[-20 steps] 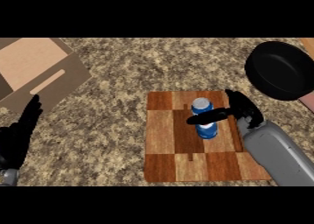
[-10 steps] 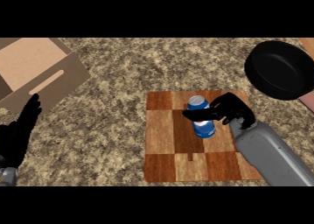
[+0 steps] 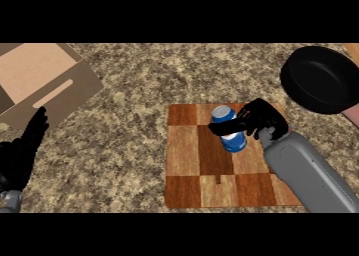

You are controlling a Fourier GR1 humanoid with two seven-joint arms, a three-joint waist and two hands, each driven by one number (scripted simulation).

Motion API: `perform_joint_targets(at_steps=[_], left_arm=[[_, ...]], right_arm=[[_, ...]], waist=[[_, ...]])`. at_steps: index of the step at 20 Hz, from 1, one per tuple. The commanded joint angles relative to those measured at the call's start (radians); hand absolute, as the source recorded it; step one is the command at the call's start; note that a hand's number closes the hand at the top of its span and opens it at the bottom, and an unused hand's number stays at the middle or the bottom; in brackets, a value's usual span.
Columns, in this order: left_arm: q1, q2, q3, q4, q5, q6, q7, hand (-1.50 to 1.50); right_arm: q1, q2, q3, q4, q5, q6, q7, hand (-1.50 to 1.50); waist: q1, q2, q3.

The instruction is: Pick the can from the cutting board and place it in the pot

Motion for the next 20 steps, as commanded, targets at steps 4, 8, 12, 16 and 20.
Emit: perform_joint_targets(at_steps=[4, 8, 12, 16, 20], left_arm=[[-0.035, -0.006, -0.025, -0.044, -0.004, -0.036, 0.022, 0.0], [-0.027, -0.029, -0.024, 0.001, -0.02, -0.025, -0.007, 0.0], [-0.022, -0.019, -0.018, -0.041, -0.023, -0.019, 0.032, 0.0], [-0.051, -0.022, -0.006, 0.005, -0.026, -0.021, 0.021, 0.0], [-0.025, -0.01, 0.006, -0.011, -0.019, -0.036, 0.026, 0.0]], right_arm=[[-0.382, 0.038, -0.067, 0.396, 0.107, 0.017, -0.056, 1.5], [-0.512, 0.02, -0.045, 0.563, 0.22, -0.006, -0.098, 1.5], [-0.59, -0.001, 0.025, 0.593, 0.37, -0.059, -0.083, 1.5], [-0.746, -0.011, 0.072, 0.623, 0.522, -0.092, 0.044, 1.5], [-0.832, -0.028, 0.025, 0.676, 0.577, -0.141, 0.031, 1.5]], waist=[[0.071, 0.021, 0.002], [0.063, 0.02, 0.0], [0.044, 0.011, 0.001], [0.038, 0.008, -0.002], [0.034, 0.009, 0.0]])
